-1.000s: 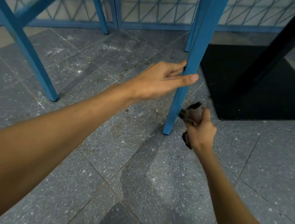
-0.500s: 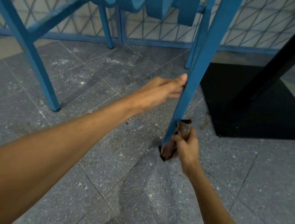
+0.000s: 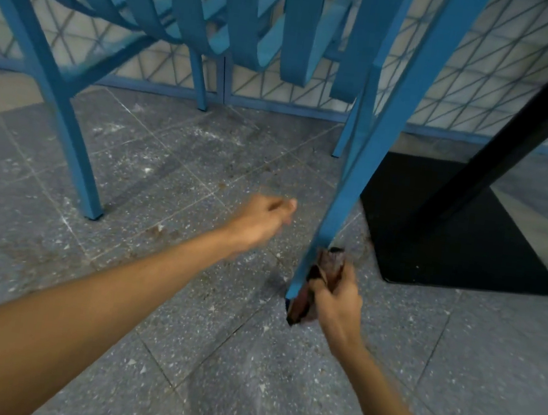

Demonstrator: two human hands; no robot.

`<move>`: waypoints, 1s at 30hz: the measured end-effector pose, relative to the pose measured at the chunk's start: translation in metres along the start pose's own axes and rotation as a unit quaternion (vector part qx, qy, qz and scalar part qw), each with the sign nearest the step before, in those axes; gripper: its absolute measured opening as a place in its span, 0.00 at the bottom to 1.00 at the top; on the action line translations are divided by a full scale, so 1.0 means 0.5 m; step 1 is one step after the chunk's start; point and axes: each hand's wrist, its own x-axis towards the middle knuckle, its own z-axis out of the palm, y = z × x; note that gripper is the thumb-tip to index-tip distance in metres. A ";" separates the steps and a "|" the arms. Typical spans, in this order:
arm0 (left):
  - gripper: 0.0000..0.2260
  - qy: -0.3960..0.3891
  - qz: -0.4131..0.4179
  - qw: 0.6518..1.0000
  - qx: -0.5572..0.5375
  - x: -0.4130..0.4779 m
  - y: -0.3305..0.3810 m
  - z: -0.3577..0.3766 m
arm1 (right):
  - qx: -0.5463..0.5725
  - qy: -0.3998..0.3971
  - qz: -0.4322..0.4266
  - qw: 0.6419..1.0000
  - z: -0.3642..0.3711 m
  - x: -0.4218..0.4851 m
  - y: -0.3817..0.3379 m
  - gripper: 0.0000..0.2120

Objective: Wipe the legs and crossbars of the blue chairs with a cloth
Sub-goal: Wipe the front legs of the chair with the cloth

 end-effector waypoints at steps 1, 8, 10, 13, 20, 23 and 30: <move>0.15 -0.007 -0.030 1.000 -0.006 -0.006 -0.010 0.000 | -0.011 -0.002 0.006 1.000 -0.011 -0.004 0.004 0.17; 0.19 -0.240 -0.159 0.900 -0.327 -0.032 -0.009 0.032 | 0.069 -0.195 -0.032 0.978 -0.042 -0.008 -0.137 0.19; 0.12 -0.215 -0.168 0.889 -0.367 -0.020 -0.004 0.027 | -0.004 -0.195 -0.082 0.977 -0.058 -0.007 -0.163 0.16; 0.08 -0.103 -0.196 0.903 -0.367 0.018 0.010 -0.016 | -0.064 -0.019 -0.111 0.992 -0.090 0.008 -0.163 0.11; 0.18 0.078 0.103 0.961 -0.244 0.046 0.141 -0.017 | -0.076 0.081 -0.133 0.985 -0.119 0.068 -0.193 0.27; 0.23 0.070 0.173 0.954 -0.235 0.029 0.139 0.064 | -0.044 0.043 -0.220 0.973 -0.118 0.068 -0.212 0.28; 0.15 0.090 0.074 0.971 -0.208 0.045 -0.054 0.173 | -0.090 0.076 -0.262 0.958 -0.095 0.099 -0.217 0.10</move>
